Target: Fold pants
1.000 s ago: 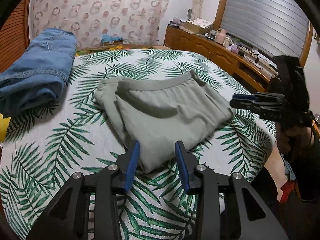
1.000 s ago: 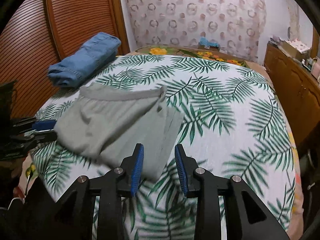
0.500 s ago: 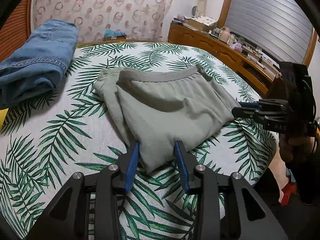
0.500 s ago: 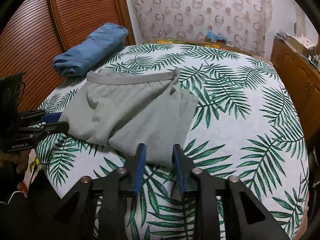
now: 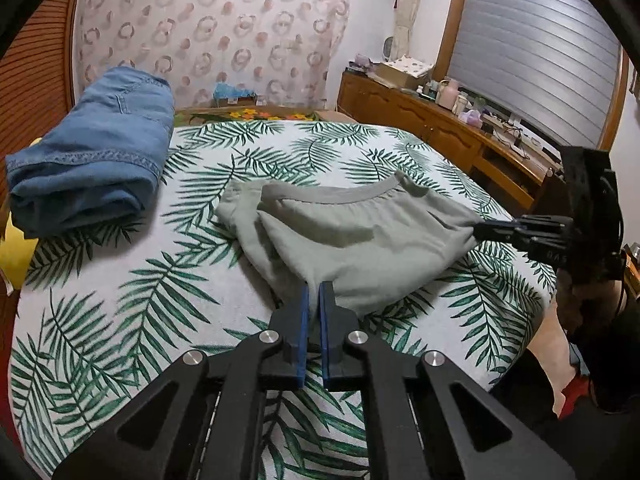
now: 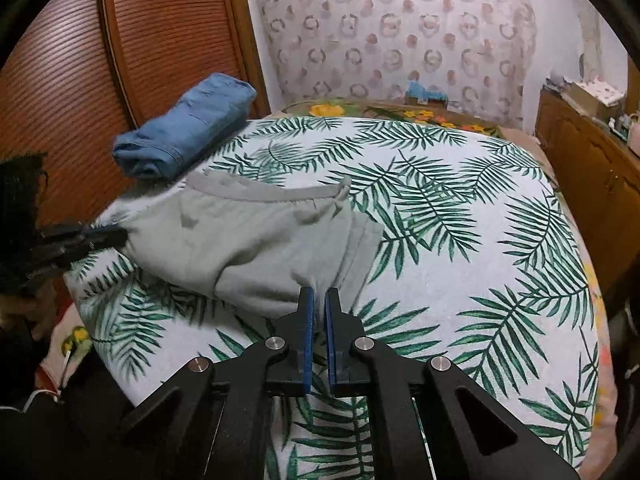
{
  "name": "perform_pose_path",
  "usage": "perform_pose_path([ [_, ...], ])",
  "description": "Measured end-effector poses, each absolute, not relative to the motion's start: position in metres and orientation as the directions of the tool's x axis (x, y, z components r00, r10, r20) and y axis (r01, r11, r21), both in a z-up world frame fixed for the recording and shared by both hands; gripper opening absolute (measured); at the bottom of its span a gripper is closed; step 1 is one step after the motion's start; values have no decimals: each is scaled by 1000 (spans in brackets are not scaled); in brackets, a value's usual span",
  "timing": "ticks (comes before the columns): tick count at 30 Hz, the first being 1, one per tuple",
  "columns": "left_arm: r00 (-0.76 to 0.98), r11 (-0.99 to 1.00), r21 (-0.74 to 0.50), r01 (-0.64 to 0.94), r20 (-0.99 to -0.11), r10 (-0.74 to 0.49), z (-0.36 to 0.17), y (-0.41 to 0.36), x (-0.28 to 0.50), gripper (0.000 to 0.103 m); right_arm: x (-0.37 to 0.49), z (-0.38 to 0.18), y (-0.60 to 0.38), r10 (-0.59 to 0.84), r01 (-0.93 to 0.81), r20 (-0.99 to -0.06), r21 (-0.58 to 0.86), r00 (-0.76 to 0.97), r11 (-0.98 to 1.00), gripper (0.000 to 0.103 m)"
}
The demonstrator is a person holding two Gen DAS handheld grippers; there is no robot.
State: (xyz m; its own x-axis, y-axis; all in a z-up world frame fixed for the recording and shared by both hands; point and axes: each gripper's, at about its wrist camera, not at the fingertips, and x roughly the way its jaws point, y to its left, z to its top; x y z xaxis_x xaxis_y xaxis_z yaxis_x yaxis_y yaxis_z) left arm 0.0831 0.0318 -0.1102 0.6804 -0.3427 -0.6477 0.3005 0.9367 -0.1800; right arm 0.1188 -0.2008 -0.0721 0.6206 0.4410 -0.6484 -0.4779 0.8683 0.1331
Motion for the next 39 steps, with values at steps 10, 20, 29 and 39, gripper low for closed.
perform_pose_path([
  [10, 735, 959, -152, 238, -617, -280, -100, 47, 80, 5, 114, -66, -206, 415, -457, -625, 103, 662, 884, 2],
  [20, 700, 951, -189, 246, -644, -309, -113, 48, 80, 5, 108, -74, -213, 416, -457, -655, 120, 630, 881, 2],
  [29, 694, 957, -149, 247, -663, -282, -110, 39, 82, 23, 104, -68, -217, 400, -450, -665, 106, 631, 887, 6],
  [39, 713, 966, -146, 213, -653, -256, -103, 44, 112, 62, 135, -62, -194, 364, -450, -664, 46, 653, 892, 48],
])
